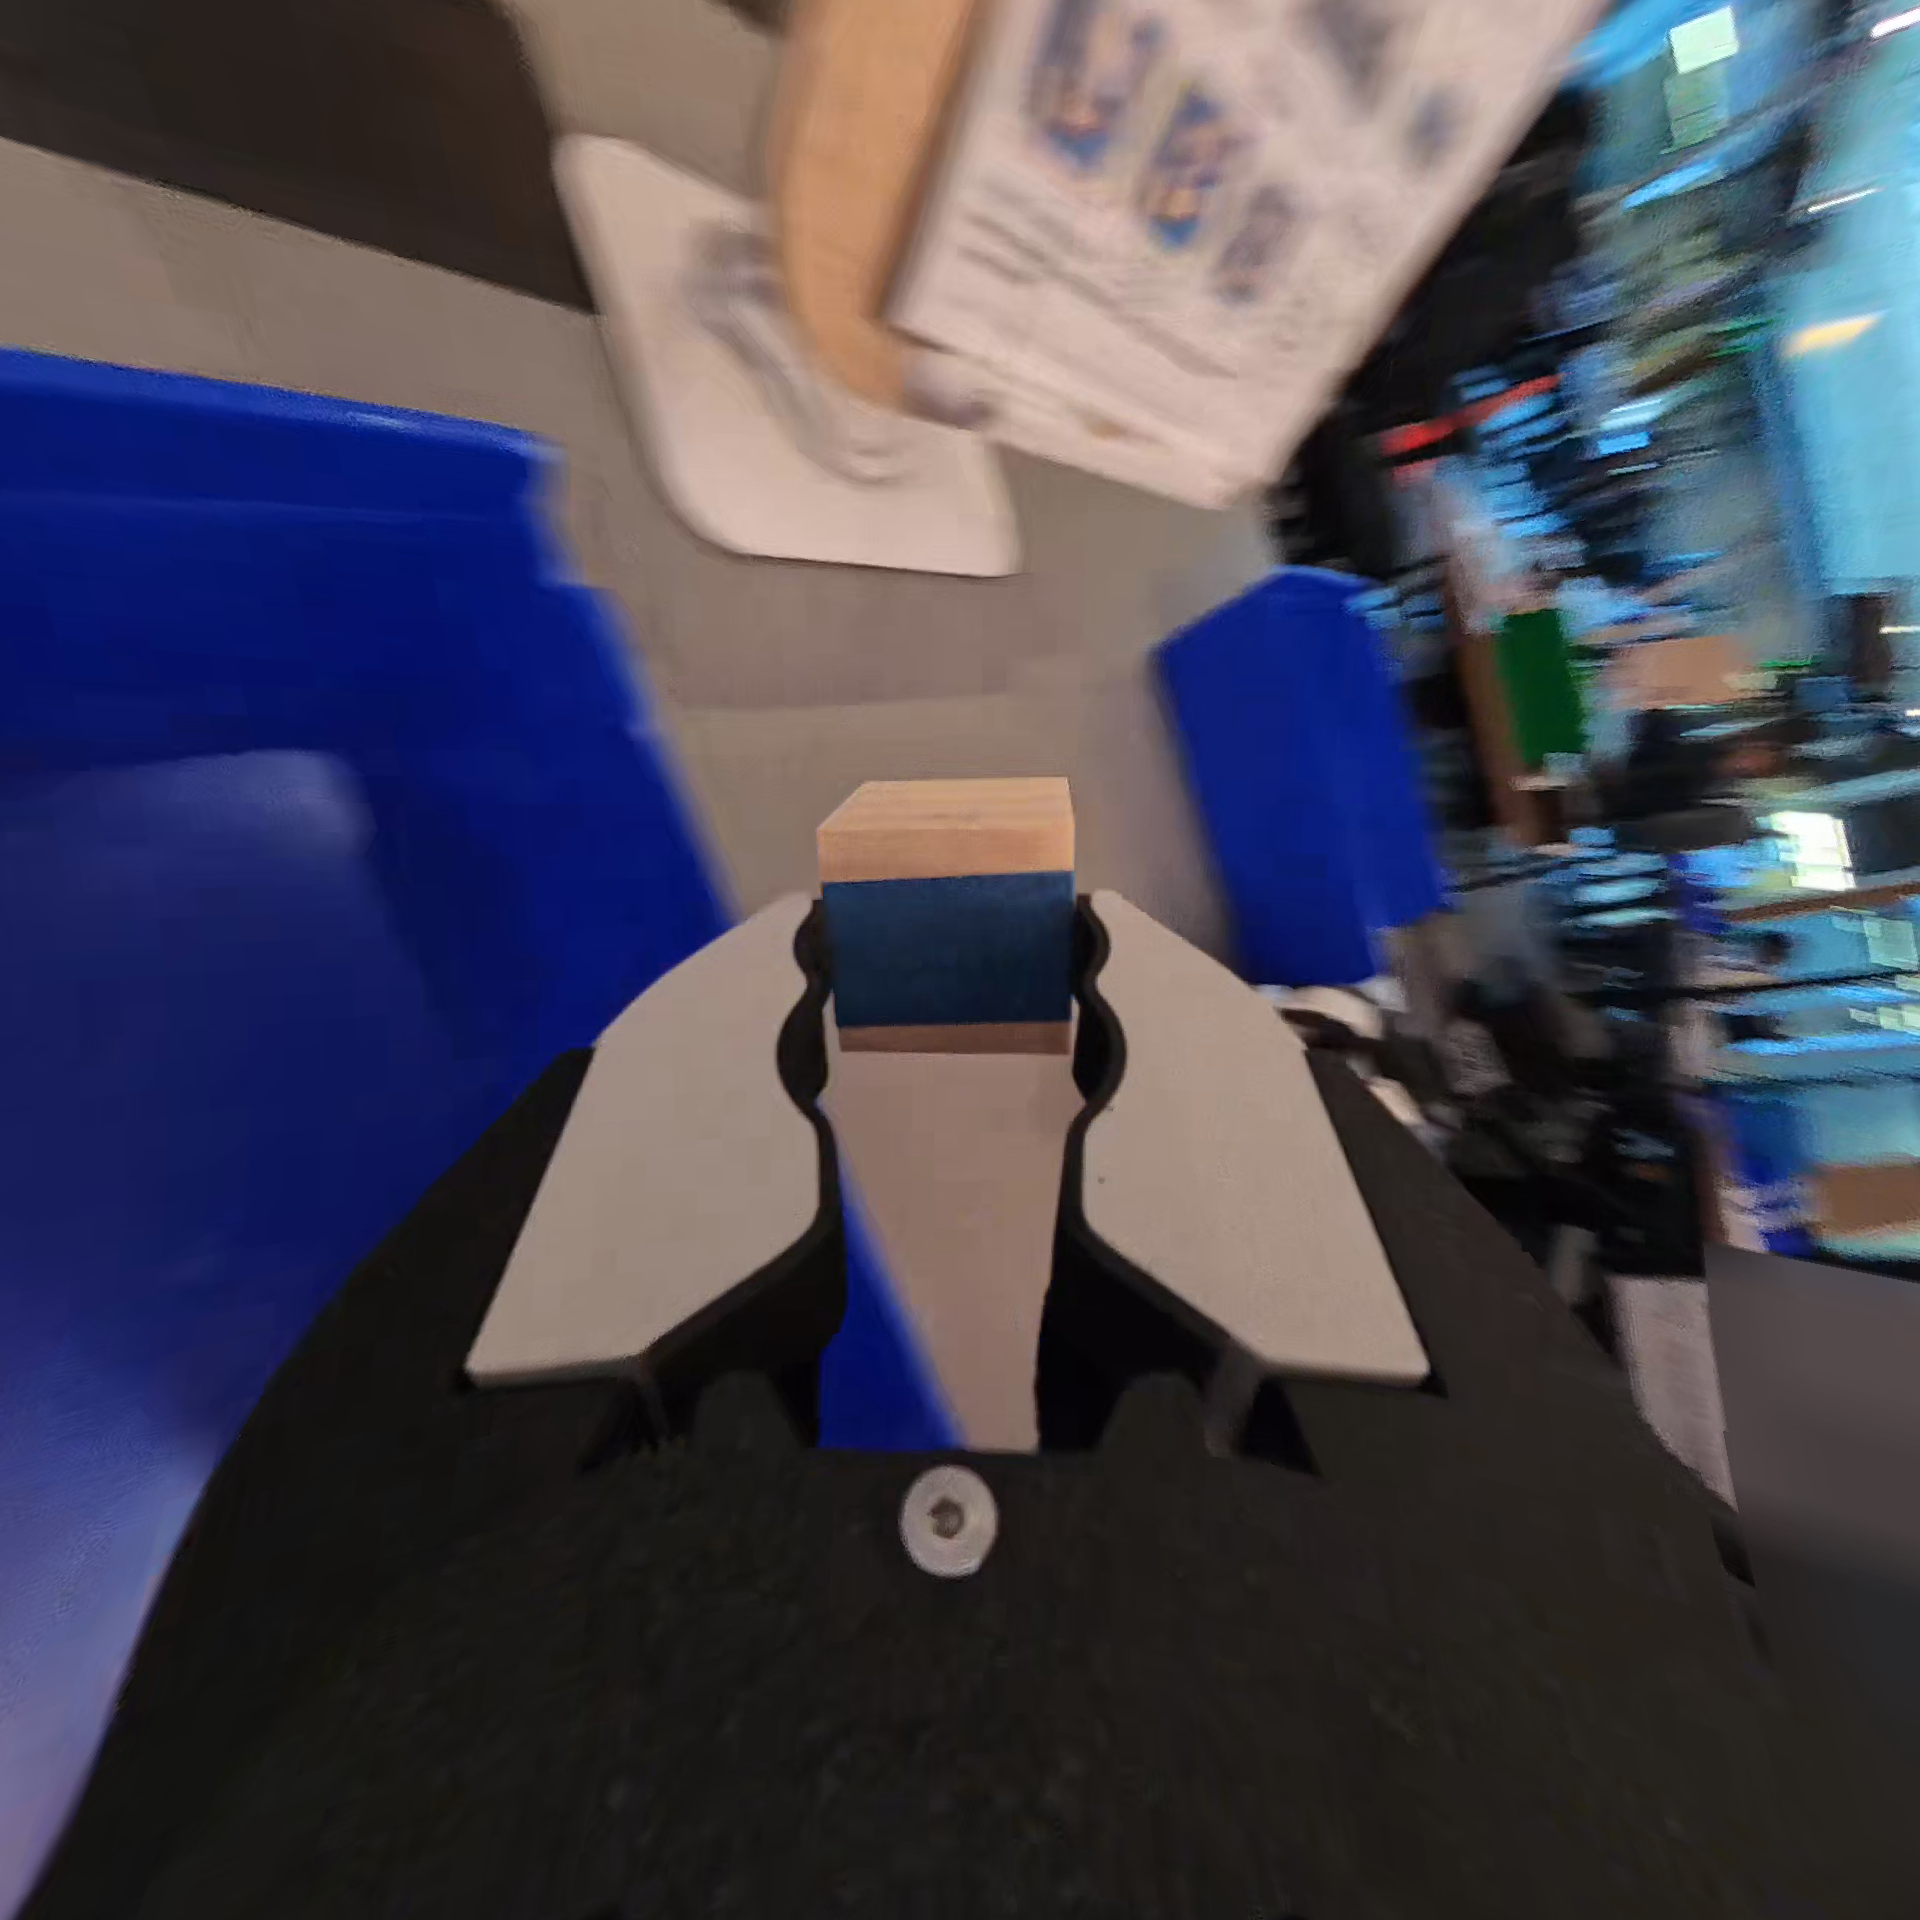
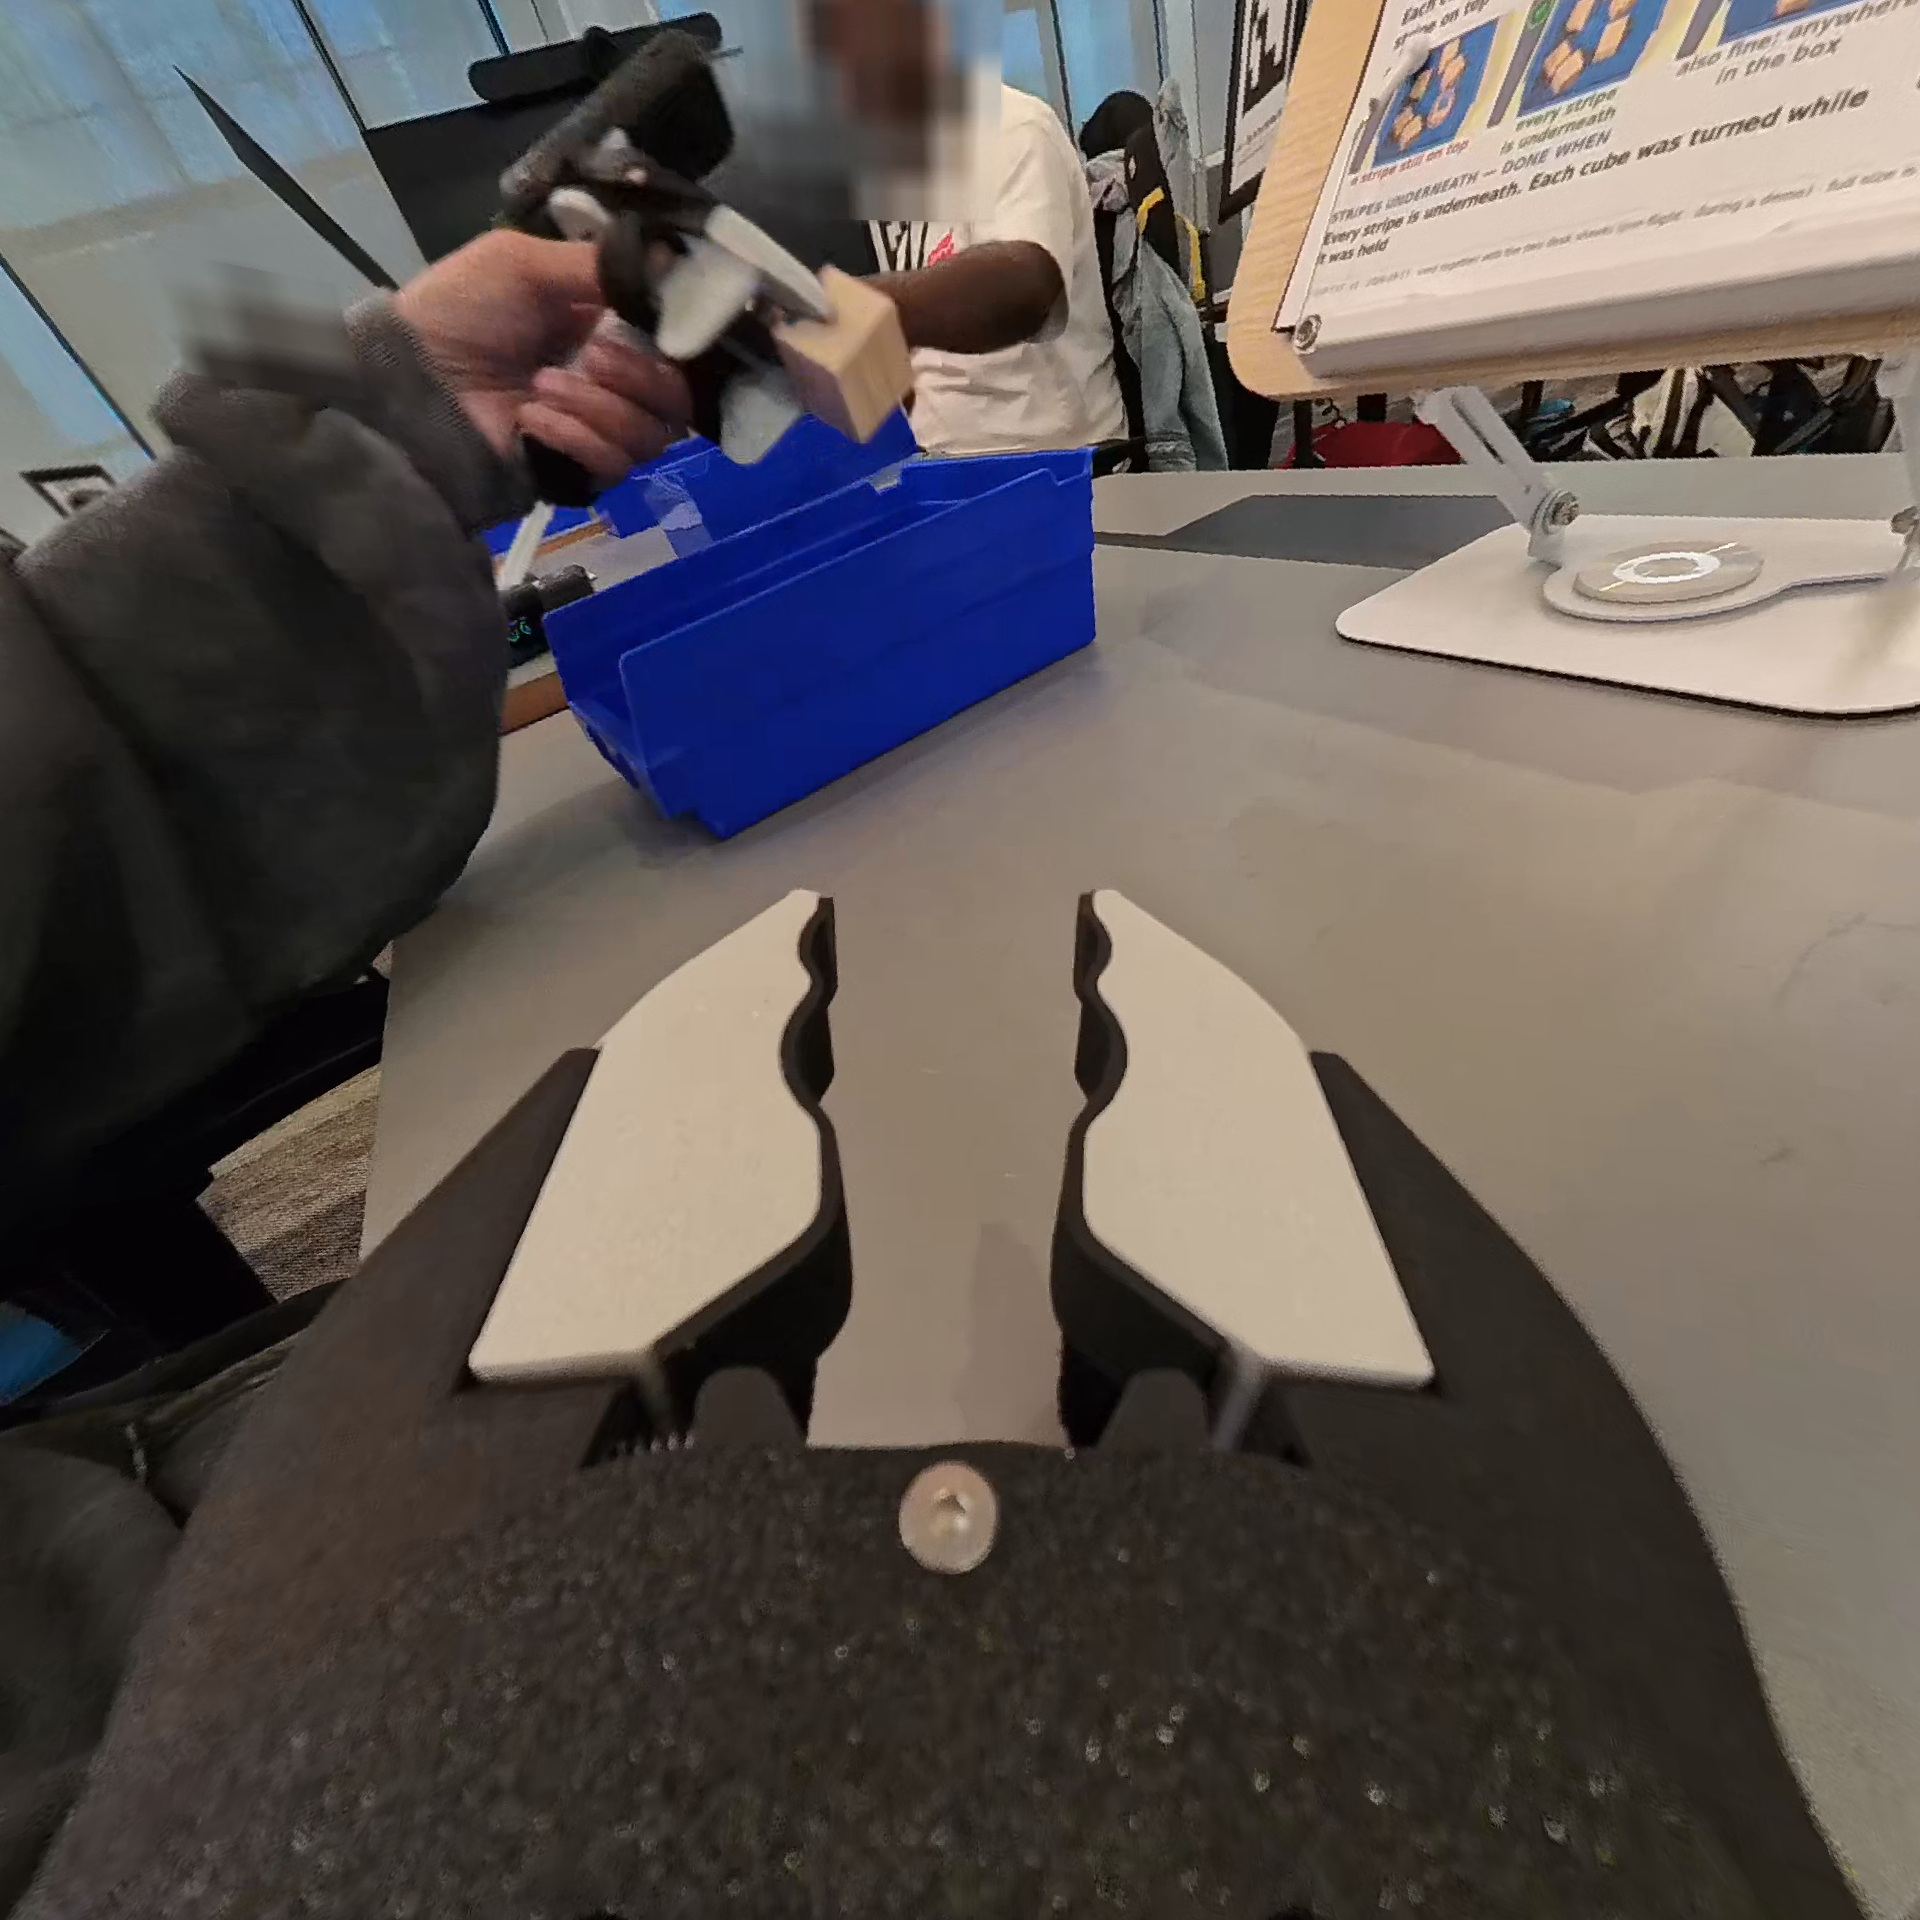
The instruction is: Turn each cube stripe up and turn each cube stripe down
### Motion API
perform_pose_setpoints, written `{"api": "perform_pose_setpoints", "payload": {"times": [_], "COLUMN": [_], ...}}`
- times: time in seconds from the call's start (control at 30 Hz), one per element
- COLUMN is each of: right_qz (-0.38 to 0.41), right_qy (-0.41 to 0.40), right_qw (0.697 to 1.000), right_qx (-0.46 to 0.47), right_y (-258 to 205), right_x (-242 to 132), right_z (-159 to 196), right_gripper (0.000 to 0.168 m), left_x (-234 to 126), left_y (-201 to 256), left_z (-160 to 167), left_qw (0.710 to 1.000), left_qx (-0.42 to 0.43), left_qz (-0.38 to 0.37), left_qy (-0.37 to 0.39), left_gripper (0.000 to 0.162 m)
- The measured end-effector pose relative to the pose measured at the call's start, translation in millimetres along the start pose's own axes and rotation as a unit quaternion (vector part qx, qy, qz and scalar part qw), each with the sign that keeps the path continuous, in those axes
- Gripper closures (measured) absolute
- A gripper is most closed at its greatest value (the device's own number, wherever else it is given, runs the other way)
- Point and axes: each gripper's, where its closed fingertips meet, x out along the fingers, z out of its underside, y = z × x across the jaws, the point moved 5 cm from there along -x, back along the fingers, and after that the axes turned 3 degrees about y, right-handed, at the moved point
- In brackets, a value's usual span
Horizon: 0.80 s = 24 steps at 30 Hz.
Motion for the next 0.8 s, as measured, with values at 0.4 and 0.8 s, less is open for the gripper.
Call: {"api": "perform_pose_setpoints", "payload": {"times": [0.4, 0.8], "right_qz": [-0.142, -0.121], "right_qy": [-0.011, -0.064], "right_qw": [0.904, 0.899], "right_qx": [0.404, 0.416], "right_y": [-3, 4], "right_x": [31, 51], "right_z": [-42, -8], "right_gripper": [0.1, 0.105], "left_x": [122, 162], "left_y": [134, 110], "left_z": [147, 180], "left_qw": [0.955, 0.958], "left_qx": [-0.027, -0.056], "left_qz": [0.296, 0.28], "left_qy": [0.014, -0.031], "left_gripper": [0.118, 0.119]}}
